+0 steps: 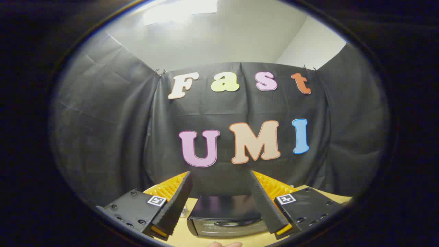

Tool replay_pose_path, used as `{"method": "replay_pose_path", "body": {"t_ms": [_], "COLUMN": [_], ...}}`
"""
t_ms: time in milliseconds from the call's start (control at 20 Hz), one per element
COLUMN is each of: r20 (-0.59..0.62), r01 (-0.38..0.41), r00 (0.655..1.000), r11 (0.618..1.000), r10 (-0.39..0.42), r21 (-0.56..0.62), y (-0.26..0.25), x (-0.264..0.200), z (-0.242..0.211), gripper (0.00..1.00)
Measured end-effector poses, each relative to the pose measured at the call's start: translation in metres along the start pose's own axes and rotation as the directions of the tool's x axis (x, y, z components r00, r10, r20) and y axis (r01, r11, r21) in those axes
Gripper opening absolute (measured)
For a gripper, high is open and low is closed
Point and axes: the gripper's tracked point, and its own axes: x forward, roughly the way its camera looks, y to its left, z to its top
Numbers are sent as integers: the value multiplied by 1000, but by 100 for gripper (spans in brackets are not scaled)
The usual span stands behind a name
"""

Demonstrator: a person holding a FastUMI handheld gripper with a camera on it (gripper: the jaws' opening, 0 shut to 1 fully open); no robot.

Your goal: Open the toaster oven, put the food inside, and close the toaster oven door.

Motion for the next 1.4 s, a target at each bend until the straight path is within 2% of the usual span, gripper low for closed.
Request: {"method": "replay_pose_path", "body": {"t_ms": [550, 1400], "r20": [7, -80], "r01": [63, 43], "r00": [998, 996], "r11": [998, 997], "r10": [-63, -38], "r21": [23, 57], "y": [-29, -28], "x": [-9, 6], "z": [7, -46], "gripper": [100, 100]}}
